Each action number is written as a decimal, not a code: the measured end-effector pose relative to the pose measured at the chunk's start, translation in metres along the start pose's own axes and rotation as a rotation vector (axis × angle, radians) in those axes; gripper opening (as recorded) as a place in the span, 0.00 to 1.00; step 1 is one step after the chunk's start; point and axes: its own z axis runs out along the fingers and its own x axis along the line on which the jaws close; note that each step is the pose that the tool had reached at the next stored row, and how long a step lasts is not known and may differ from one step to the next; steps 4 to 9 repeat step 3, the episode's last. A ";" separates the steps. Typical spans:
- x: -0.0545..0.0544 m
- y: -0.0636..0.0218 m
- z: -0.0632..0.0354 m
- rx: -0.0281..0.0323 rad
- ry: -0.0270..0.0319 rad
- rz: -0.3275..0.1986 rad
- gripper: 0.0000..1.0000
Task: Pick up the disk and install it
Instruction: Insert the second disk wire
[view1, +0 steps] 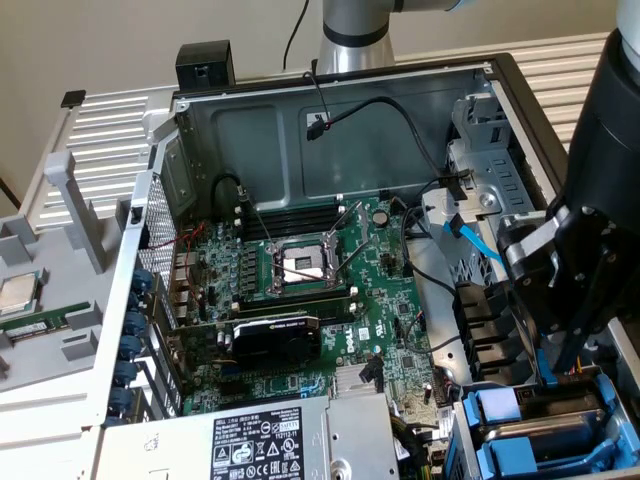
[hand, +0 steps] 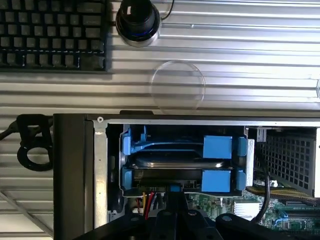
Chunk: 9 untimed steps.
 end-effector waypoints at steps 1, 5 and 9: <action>0.000 0.0000 0.0000 0.0000 0.0000 0.000 0.11; 0.000 0.0000 0.0000 0.0000 0.0000 0.000 0.11; 0.000 0.0000 0.0000 0.0000 0.0000 0.000 0.11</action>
